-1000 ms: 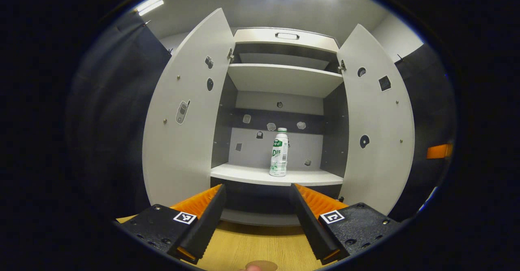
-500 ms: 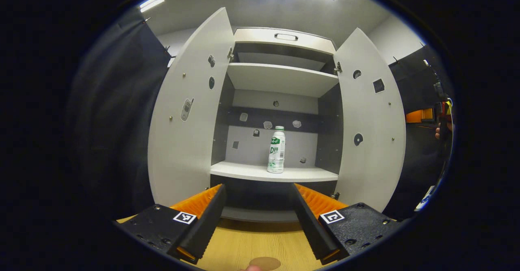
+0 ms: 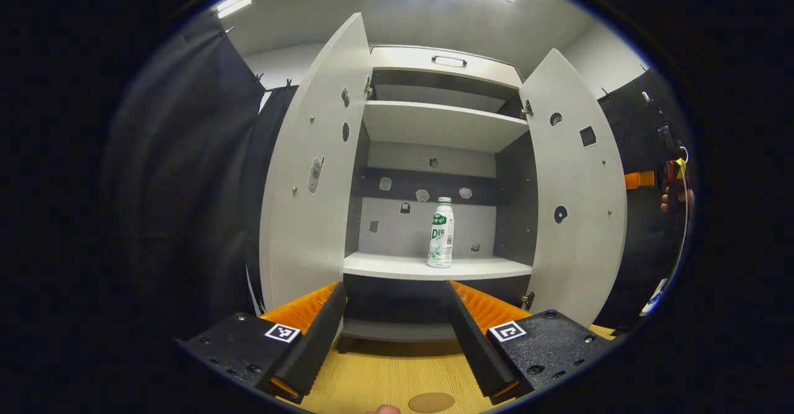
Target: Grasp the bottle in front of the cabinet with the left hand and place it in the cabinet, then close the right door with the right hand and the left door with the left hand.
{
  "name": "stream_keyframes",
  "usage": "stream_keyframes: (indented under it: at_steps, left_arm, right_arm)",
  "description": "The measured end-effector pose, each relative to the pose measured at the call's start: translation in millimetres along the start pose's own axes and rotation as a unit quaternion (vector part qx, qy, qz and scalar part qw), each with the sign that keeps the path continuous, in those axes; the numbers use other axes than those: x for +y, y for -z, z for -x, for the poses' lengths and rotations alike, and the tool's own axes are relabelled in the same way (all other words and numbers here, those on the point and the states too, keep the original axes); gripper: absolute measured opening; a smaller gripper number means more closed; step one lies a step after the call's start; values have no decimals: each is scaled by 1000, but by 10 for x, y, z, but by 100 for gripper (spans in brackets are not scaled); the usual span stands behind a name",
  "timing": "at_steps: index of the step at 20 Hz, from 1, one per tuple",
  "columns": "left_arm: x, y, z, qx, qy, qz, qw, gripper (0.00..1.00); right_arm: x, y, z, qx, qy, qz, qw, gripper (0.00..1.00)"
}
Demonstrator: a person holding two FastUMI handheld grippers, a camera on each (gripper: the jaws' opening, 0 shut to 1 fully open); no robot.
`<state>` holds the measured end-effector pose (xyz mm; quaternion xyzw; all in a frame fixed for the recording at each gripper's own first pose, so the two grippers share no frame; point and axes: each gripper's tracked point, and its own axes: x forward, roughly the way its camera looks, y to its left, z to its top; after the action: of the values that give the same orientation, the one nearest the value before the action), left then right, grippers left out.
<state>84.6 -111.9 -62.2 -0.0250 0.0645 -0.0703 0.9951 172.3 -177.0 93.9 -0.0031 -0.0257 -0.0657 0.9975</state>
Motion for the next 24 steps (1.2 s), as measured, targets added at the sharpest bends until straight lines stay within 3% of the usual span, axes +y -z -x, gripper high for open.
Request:
stream_keyframes:
  at_steps: [12, 24]
  left_arm:
    - [413, -27, 38, -2, 10, 14, 1000, 96]
    - [753, -131, 285, -17, -41, 19, 999, 95]
  right_arm:
    - [1170, 65, 22, 0, -62, 4, 998, 95]
    - [2106, 365, -174, 24, -138, 13, 990, 96]
